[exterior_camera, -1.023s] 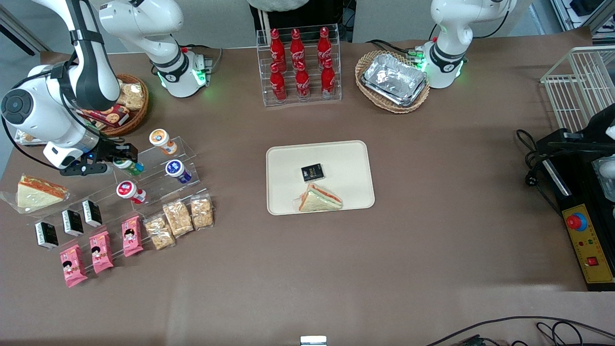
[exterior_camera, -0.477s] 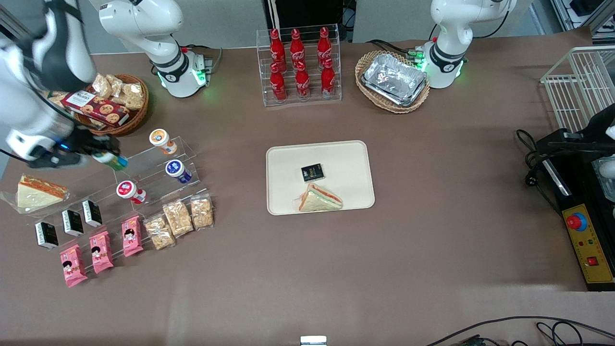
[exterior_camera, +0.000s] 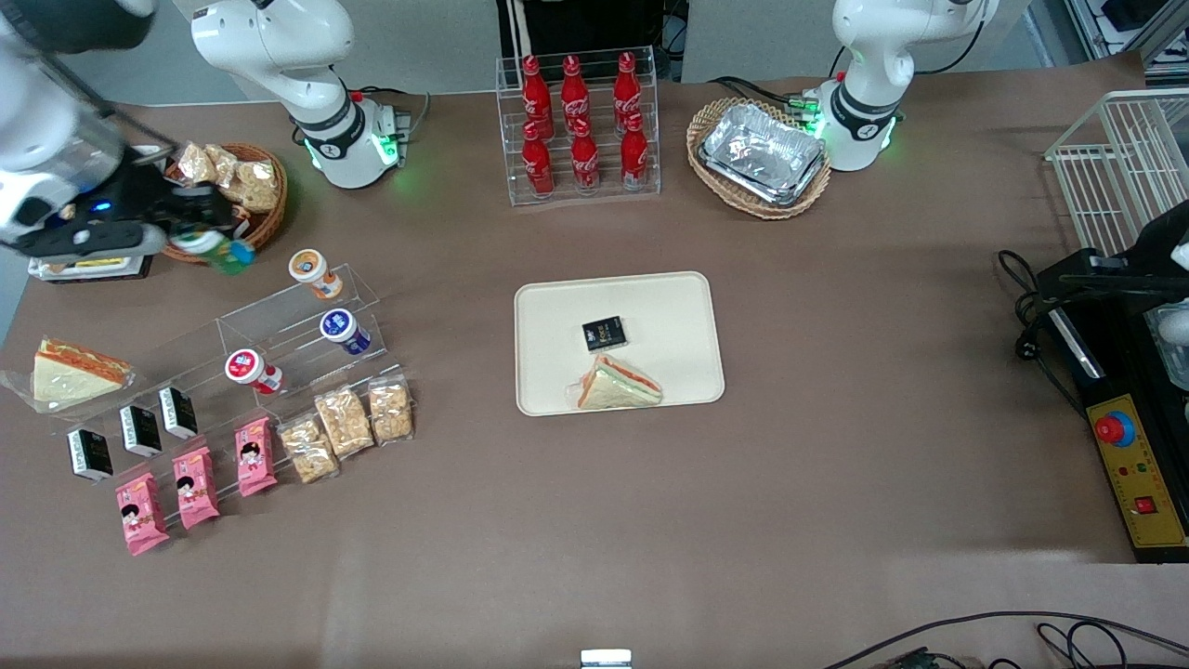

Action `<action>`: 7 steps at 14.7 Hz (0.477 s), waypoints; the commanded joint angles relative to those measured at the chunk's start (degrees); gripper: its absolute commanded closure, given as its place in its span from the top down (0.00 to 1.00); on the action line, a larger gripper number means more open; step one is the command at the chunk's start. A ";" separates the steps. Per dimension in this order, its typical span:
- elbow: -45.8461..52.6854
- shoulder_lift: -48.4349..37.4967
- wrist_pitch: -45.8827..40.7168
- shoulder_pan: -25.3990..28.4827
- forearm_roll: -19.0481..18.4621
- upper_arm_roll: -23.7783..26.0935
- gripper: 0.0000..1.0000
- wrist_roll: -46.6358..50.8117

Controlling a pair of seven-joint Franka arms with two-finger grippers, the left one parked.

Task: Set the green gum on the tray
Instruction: 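Lift the green bottle and carry it over the cream tray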

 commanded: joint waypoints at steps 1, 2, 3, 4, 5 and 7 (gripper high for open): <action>4.01 2.11 -2.14 -0.18 3.49 10.39 0.00 15.87; 4.36 2.81 -1.62 -0.01 4.10 13.38 0.00 20.62; 5.06 4.30 -1.00 -0.01 4.63 16.54 0.00 25.36; 6.02 5.79 -0.04 -0.01 4.81 19.62 0.00 29.76; 6.47 7.64 1.54 0.08 4.90 22.26 0.00 33.63; 5.69 10.89 7.50 1.47 4.64 26.05 0.00 39.71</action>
